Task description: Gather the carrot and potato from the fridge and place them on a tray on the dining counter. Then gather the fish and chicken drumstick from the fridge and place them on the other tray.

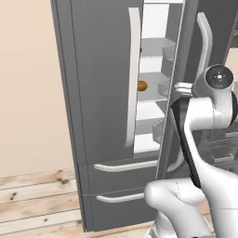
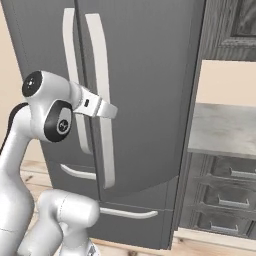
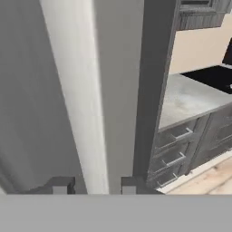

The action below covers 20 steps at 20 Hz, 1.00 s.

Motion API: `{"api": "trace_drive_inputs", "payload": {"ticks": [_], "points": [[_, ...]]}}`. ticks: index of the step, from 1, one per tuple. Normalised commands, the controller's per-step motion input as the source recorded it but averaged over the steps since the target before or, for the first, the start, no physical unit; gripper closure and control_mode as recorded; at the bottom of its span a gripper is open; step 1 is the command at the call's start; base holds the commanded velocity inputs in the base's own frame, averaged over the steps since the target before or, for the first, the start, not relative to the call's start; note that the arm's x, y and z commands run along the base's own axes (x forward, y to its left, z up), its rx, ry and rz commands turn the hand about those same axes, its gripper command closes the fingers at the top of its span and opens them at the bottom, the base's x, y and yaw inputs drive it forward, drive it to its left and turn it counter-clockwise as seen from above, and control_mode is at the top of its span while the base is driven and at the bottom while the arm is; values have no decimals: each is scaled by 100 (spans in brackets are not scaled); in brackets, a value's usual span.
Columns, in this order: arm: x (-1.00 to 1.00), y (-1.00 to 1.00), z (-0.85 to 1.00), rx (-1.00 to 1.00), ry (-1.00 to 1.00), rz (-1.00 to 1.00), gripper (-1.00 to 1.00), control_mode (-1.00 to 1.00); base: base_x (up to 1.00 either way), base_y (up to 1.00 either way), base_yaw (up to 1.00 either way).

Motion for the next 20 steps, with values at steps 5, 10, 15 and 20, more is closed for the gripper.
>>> {"api": "trace_drive_inputs", "payload": {"ticks": [5, 10, 15, 20], "points": [[-42, -35, 0, 1, 0, -2, -100, -100, 0, 0, 0], [-37, -8, 19, -1, -8, 0, -100, -100, 0, 0, 0], [-49, 75, 35, -11, -15, 8, -100, -100, 0, 0, 0], [-6, 100, 13, -9, 0, 10, -100, -100, 0, 0, 0]]}}
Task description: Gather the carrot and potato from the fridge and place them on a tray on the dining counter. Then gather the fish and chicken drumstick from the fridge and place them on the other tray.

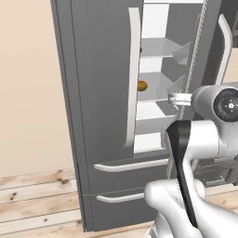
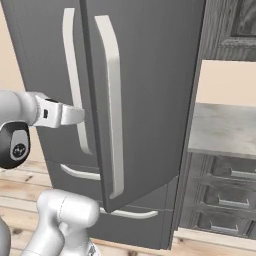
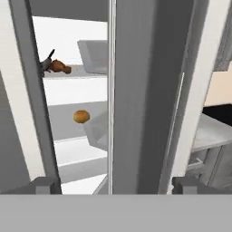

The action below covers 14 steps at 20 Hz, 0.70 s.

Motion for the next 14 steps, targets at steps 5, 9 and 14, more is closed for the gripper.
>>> {"api": "trace_drive_inputs", "payload": {"ticks": [5, 9, 14], "points": [[36, 88, 4, -12, 9, 8, -100, -100, 0, 0, 0], [48, 34, 1, -11, 13, 2, -100, -100, 0, 0, 0], [64, -3, 0, -8, 22, -4, -100, -100, 0, 0, 0]]}}
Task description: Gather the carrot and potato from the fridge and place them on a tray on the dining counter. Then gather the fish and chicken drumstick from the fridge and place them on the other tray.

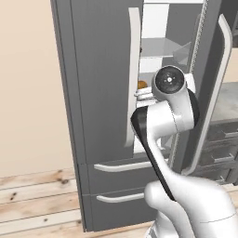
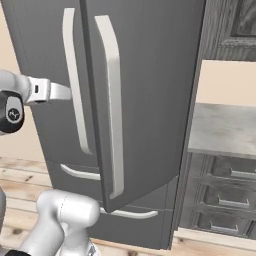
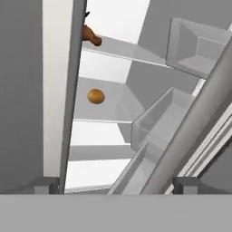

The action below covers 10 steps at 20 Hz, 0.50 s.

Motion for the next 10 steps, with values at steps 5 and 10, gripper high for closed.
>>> {"api": "trace_drive_inputs", "payload": {"ticks": [5, 10], "points": [[59, -19, -4, -11, 17, 0, -100, -100, 0, 0, 0], [44, -22, -25, -13, 16, 0, -100, -100, 0, 0, 0]]}}
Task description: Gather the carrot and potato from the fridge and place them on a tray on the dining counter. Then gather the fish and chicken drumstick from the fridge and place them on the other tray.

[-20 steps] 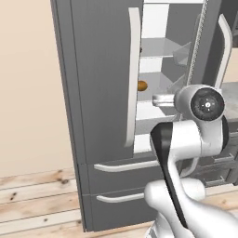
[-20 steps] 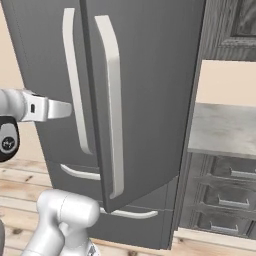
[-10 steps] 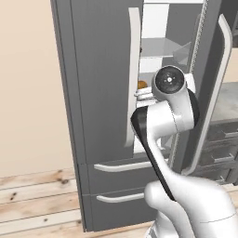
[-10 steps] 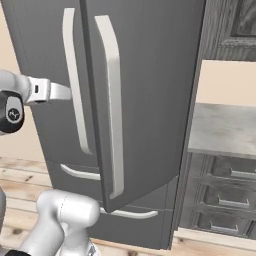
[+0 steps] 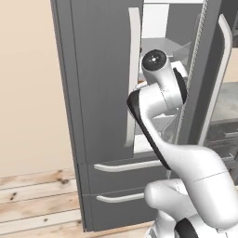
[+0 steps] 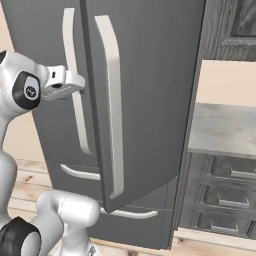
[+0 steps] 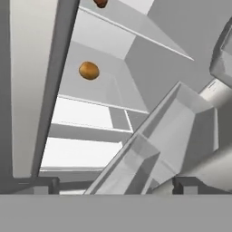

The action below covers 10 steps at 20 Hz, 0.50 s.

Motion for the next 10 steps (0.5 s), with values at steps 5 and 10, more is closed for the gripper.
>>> {"api": "trace_drive_inputs", "payload": {"ticks": [5, 10], "points": [[31, -27, -21, -14, 5, 0, -100, -100, 0, 0, 0], [12, -39, -10, -8, 4, 2, -100, -100, 0, 0, 0]]}}
